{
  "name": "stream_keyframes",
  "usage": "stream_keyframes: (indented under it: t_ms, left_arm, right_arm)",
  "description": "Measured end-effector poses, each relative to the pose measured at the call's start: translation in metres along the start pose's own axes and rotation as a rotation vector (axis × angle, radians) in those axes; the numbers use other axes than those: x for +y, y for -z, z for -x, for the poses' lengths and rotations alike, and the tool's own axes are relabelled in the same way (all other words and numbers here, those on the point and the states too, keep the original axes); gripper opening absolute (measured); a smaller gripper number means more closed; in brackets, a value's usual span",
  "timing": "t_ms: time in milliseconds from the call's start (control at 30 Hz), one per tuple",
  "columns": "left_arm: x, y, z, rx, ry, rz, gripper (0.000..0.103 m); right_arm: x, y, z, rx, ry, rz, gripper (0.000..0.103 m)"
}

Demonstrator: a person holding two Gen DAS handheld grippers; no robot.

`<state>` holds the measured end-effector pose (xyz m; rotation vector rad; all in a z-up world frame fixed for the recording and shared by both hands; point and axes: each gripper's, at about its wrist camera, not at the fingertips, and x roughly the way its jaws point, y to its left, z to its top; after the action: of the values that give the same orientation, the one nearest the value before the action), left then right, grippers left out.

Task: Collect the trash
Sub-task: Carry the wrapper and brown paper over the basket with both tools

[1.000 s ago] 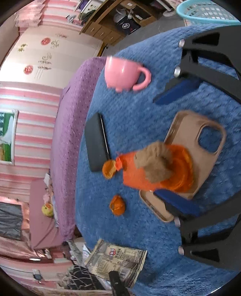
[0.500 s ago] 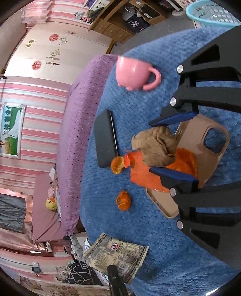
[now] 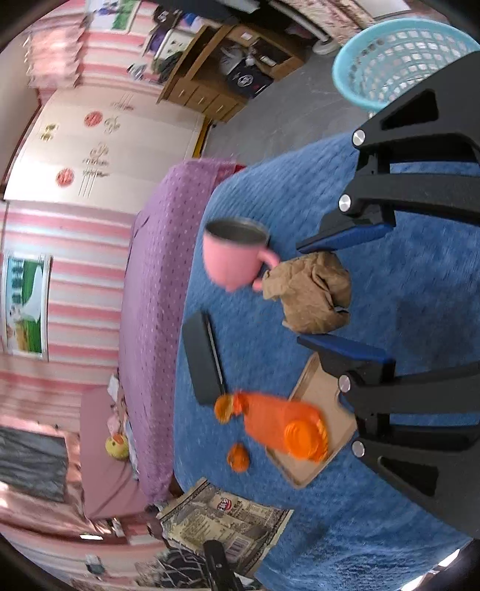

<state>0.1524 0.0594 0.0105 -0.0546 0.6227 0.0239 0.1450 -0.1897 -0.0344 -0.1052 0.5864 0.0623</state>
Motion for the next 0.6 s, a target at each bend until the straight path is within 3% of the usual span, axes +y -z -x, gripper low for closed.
stream_keyframes:
  t_ms: [300,600]
  left_arm:
    - [-0.062,0.011,-0.002,0.026,0.085,-0.047,0.006]
    - [-0.097,0.017,-0.006,0.027,0.104,-0.064,0.006]
  right_arm:
    - [-0.044,0.01,0.0,0.012,0.046,-0.035,0.044]
    - [-0.085,0.018,0.002,0.019,0.082,-0.069,0.044]
